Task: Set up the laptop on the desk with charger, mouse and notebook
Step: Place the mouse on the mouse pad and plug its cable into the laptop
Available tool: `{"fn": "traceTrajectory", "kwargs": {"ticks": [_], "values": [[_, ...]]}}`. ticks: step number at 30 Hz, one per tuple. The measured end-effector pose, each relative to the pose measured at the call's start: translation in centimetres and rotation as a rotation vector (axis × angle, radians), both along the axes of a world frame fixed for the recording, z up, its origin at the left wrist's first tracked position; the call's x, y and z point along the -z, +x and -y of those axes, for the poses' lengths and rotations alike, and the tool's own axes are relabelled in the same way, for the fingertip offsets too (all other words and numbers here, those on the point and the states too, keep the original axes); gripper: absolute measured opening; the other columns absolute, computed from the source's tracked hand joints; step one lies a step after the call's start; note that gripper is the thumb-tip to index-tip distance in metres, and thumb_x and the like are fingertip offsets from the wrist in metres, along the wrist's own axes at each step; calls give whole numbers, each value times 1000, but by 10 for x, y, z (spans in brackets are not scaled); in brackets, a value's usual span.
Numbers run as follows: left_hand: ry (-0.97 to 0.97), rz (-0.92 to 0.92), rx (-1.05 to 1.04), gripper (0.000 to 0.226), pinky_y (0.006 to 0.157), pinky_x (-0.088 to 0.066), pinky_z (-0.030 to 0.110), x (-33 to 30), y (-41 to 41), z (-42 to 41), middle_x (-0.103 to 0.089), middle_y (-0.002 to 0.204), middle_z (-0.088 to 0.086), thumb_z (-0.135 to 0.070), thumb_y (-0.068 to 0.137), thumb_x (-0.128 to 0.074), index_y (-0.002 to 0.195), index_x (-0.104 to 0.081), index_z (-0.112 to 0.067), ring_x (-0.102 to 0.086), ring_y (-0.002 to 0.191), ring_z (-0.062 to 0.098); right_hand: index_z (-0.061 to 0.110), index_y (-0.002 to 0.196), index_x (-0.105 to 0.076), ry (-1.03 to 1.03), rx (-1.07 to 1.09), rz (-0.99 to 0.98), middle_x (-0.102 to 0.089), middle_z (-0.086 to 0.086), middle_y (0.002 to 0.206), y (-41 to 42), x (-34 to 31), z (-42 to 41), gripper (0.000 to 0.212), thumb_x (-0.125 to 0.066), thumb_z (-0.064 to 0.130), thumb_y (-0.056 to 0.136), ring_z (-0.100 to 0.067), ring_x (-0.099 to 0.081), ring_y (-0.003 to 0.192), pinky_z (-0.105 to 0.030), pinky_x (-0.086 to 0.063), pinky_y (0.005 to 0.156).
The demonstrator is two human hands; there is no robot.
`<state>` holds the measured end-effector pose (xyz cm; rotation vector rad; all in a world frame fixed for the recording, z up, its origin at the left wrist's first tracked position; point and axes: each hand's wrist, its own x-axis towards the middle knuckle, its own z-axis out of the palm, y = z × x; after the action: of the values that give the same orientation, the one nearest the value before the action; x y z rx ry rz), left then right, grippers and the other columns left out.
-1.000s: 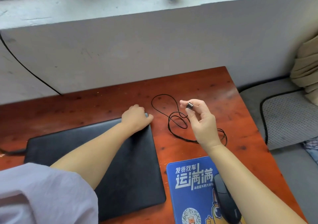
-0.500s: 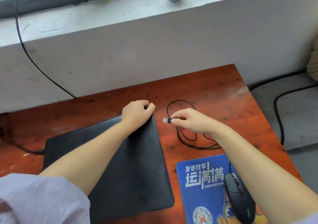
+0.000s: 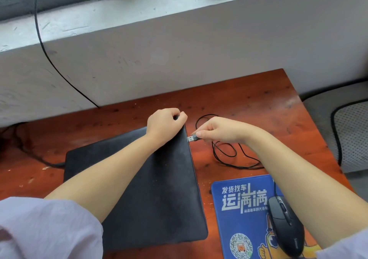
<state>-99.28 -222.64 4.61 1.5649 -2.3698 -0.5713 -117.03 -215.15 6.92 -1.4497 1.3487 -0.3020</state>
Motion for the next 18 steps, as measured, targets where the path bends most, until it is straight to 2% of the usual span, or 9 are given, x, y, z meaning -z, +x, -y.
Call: {"fn": "traceTrajectory", "kwargs": {"ticks": [4,7,9,13,18], "values": [[-8,-2,-4,39,46,-24,26,-1,0,0,-33,42,-2,-36,82,-41,47,-33,-19,-35,44,12,27,112,-61,-75,18,-32,-58,8,77,5,-1,1,23,-49,32,93,-9,-50,68,-26,-41,67],[-7,-2,-10,38,47,-25,26,-1,0,0,-33,42,-1,-36,82,-42,48,-33,-19,-35,45,12,29,98,-52,-119,96,-25,-61,7,71,8,3,-4,12,-56,33,88,-8,-48,61,-24,-41,58],[-7,-4,-15,39,47,-24,26,-2,1,1,-33,42,-1,-35,82,-42,48,-33,-19,-34,45,12,28,91,-50,-182,102,-51,-61,6,73,10,7,-10,11,-59,30,85,-6,-47,61,-23,-40,58],[5,-3,-11,40,47,-26,26,-3,0,1,-35,42,-2,-36,83,-42,48,-34,-19,-36,45,11,27,88,-51,-366,101,-150,-56,12,69,12,10,-19,10,-61,26,85,0,-45,54,-16,-36,53],[11,-1,-8,43,47,-23,26,-2,-2,-3,-35,41,-3,-35,84,-44,45,-33,-22,-37,44,10,27,93,-55,-440,63,-287,-59,12,75,11,7,-17,11,-60,32,85,-8,-49,61,-28,-40,56]]}}
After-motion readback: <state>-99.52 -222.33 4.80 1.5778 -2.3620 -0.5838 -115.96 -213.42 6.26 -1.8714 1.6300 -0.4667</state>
